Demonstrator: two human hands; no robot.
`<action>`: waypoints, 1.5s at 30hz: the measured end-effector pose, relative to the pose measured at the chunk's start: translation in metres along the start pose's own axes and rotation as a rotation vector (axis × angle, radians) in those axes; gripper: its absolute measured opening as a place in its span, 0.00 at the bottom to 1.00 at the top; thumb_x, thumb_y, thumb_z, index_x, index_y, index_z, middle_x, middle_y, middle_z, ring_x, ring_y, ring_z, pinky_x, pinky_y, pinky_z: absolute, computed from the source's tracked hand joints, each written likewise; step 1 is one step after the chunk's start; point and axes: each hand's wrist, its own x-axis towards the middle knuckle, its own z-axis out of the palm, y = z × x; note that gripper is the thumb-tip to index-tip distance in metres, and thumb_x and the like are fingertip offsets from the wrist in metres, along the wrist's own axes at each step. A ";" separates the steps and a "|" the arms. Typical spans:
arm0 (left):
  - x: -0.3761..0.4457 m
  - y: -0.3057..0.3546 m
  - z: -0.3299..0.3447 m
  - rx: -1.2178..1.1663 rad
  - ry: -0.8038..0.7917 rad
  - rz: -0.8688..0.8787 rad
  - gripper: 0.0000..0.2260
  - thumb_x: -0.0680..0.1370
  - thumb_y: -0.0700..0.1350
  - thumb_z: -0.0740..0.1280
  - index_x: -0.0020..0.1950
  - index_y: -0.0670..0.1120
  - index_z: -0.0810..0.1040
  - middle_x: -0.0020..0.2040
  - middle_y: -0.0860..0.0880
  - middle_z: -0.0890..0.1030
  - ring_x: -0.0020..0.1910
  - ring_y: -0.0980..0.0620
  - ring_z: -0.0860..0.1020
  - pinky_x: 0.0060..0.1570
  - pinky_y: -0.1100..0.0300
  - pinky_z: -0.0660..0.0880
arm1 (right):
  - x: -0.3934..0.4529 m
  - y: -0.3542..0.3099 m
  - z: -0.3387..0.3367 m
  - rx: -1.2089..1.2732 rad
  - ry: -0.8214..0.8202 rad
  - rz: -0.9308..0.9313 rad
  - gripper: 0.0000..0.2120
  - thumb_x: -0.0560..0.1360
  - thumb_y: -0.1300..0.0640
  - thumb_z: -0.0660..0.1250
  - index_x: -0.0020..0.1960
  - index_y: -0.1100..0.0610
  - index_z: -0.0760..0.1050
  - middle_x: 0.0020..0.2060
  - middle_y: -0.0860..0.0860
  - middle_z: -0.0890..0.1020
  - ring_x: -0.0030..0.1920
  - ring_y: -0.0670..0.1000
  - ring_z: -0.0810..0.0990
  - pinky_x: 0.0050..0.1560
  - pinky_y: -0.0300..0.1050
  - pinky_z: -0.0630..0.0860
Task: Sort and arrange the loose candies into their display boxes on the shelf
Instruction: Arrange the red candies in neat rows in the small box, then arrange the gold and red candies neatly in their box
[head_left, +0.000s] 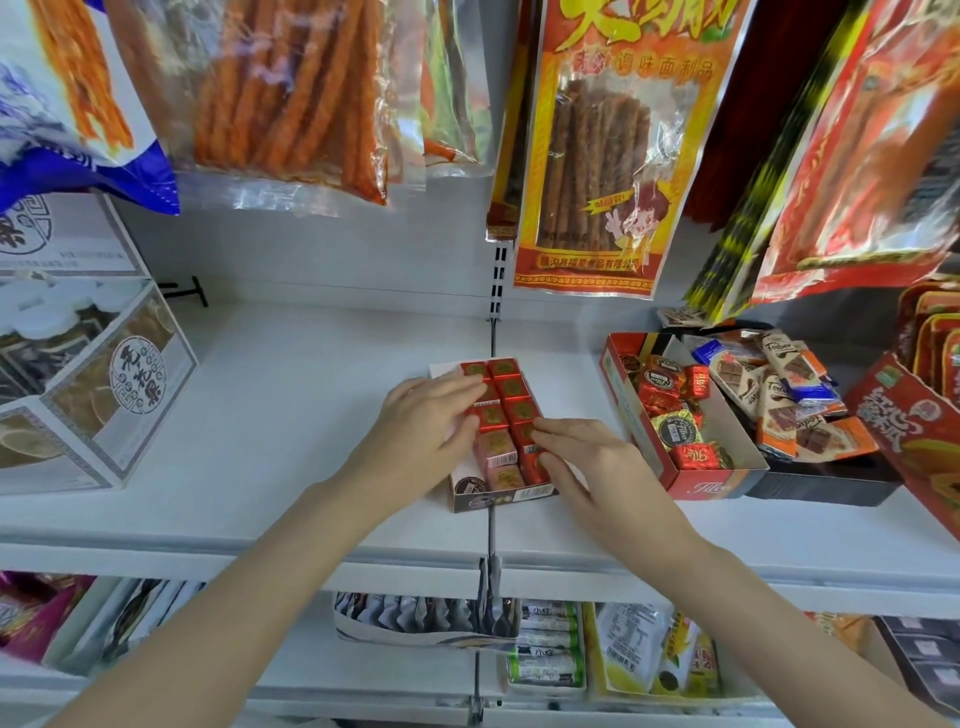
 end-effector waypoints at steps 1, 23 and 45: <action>0.001 -0.003 -0.002 0.009 -0.024 -0.012 0.19 0.81 0.47 0.55 0.72 0.50 0.62 0.73 0.56 0.61 0.73 0.60 0.55 0.68 0.66 0.45 | 0.002 0.000 -0.002 0.003 0.014 0.005 0.16 0.74 0.57 0.60 0.56 0.62 0.79 0.55 0.56 0.81 0.56 0.55 0.79 0.61 0.41 0.69; -0.027 0.022 -0.003 -0.024 -0.087 0.020 0.19 0.76 0.48 0.65 0.66 0.52 0.70 0.61 0.56 0.70 0.63 0.58 0.64 0.61 0.66 0.60 | -0.015 0.020 -0.003 -0.210 -0.084 -0.200 0.21 0.68 0.57 0.71 0.59 0.63 0.76 0.59 0.57 0.78 0.51 0.55 0.82 0.49 0.53 0.81; 0.007 0.003 -0.012 0.012 0.070 -0.064 0.14 0.75 0.42 0.65 0.61 0.48 0.75 0.59 0.50 0.75 0.59 0.49 0.71 0.61 0.56 0.64 | 0.024 0.006 -0.030 -0.166 0.087 -0.073 0.14 0.77 0.63 0.60 0.61 0.63 0.75 0.59 0.56 0.78 0.55 0.57 0.79 0.59 0.47 0.75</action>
